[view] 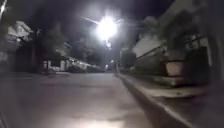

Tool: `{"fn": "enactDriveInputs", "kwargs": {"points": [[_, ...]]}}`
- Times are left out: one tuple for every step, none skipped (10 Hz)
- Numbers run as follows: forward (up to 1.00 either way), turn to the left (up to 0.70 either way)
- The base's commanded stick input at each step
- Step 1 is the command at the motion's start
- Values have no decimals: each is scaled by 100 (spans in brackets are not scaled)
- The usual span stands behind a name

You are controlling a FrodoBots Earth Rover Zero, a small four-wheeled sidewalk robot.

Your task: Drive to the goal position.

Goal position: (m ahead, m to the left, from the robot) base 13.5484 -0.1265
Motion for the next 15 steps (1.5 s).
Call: {"fn": "enactDriveInputs", "kwargs": {"points": [[49,4],[49,4],[49,4],[49,4],[49,4],[49,4],[49,4],[49,4],[49,-37],[49,-25],[49,-14],[49,-49],[49,-49],[49,-20],[49,-36]]}}
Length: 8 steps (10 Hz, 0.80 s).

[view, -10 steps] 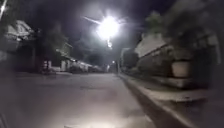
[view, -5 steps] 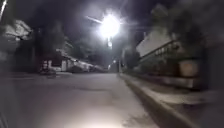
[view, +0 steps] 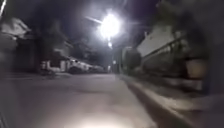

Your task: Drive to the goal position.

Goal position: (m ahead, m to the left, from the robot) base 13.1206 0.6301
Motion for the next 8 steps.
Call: {"fn": "enactDriveInputs", "kwargs": {"points": [[49,-47],[49,-39],[49,-45],[49,-15],[49,1],[49,3],[49,-47],[49,-12]]}}
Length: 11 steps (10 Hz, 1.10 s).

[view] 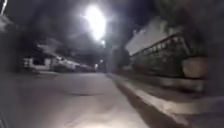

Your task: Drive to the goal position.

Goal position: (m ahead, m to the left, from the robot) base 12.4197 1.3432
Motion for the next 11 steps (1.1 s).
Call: {"fn": "enactDriveInputs", "kwargs": {"points": [[49,4],[49,4],[49,4],[49,4],[49,4],[49,4],[49,4],[49,4],[49,4],[49,4],[49,4]]}}
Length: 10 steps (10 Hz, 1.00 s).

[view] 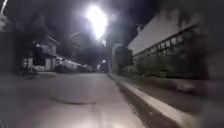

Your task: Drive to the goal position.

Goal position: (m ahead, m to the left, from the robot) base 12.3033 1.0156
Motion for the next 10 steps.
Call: {"fn": "enactDriveInputs", "kwargs": {"points": [[49,4],[49,4],[49,4],[49,4],[49,4],[49,4],[49,4],[49,4],[49,4],[49,4]]}}
